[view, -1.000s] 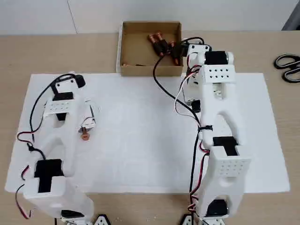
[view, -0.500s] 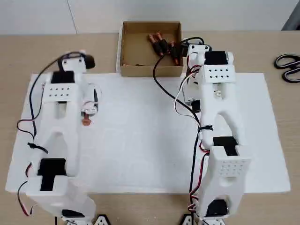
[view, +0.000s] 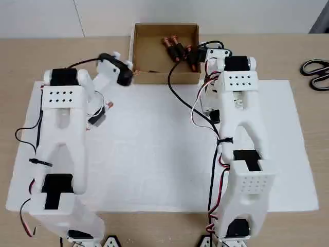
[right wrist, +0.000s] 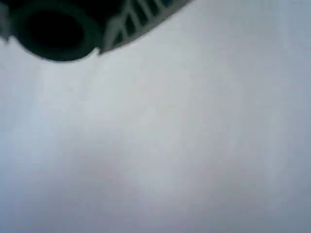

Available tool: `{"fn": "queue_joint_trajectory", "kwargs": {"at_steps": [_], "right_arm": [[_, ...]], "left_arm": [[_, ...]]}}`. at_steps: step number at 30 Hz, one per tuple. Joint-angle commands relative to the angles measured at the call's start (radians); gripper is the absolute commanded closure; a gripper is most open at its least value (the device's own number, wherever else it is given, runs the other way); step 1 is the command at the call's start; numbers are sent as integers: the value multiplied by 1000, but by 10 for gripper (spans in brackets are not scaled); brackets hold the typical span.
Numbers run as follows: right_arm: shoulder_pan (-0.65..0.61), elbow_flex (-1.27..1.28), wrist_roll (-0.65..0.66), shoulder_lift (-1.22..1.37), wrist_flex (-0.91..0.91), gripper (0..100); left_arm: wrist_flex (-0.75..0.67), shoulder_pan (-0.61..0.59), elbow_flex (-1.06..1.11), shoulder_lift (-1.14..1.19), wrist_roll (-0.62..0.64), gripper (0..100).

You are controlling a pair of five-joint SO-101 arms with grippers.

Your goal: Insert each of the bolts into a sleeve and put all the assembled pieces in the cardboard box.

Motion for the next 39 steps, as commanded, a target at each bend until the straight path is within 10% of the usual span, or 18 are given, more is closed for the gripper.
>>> {"fn": "queue_joint_trajectory", "kwargs": {"at_steps": [1,12,39], "right_arm": [[19,-5,5,-65,2,995],[38,-5,5,-64,2,995],[33,-3,5,-64,2,995]], "left_arm": [[-61,23,-50,-8,-157,994],[-143,54,5,199,-600,994],[-298,149,-35,292,-601,845]]}}
